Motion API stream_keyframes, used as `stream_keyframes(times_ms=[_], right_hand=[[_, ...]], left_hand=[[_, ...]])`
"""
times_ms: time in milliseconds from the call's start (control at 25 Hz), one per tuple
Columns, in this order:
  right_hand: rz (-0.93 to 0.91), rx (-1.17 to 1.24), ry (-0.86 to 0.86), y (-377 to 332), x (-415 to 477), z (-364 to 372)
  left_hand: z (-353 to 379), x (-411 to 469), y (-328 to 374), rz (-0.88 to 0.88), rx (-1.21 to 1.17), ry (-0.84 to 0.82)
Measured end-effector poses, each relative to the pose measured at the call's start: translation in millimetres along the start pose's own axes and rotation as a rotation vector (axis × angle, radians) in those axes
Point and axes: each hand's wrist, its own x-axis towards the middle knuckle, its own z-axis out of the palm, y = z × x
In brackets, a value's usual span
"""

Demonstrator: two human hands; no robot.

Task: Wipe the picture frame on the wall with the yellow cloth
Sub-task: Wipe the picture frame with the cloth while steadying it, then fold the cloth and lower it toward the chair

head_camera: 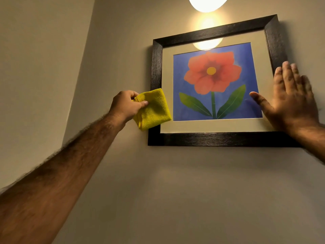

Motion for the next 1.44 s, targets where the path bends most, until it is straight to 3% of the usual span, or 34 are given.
stream_keyframes(times_ms=[160, 280, 360, 440, 520, 600, 680, 800, 1040, 1440], right_hand=[[-0.329, 0.153, 0.033, -77, -15, -15], [-0.489, 0.545, -0.084, -184, -43, -23], [-0.271, 0.89, -0.334, -247, -60, -29], [0.063, 1.154, -0.737, -296, -73, -28], [0.269, 1.357, -1.109, -334, -95, -18], [0.394, 1.51, -1.286, -371, -130, -7], [0.511, 1.608, -1.343, -409, -167, 1], [0.659, 1.675, -1.472, -471, -227, -2], [0.732, 1.668, -1.825, -577, -352, -18], [0.731, 1.442, -2.436, -721, -644, -101]], left_hand=[[-27, -11, -10, -0.032, -0.085, -0.019], [-54, -20, -21, -0.055, -0.099, 0.002], [-73, -33, -33, -0.096, -0.129, 0.001], [-93, -54, -53, -0.174, -0.159, 0.005], [-113, -82, -80, -0.285, -0.193, 0.022], [-136, -113, -108, -0.389, -0.212, 0.048], [-161, -142, -135, -0.484, -0.216, 0.059], [-215, -192, -175, -0.665, -0.222, 0.031], [-334, -320, -248, -0.976, -0.307, 0.084], [-457, -605, -360, -1.383, -0.028, 0.297]])
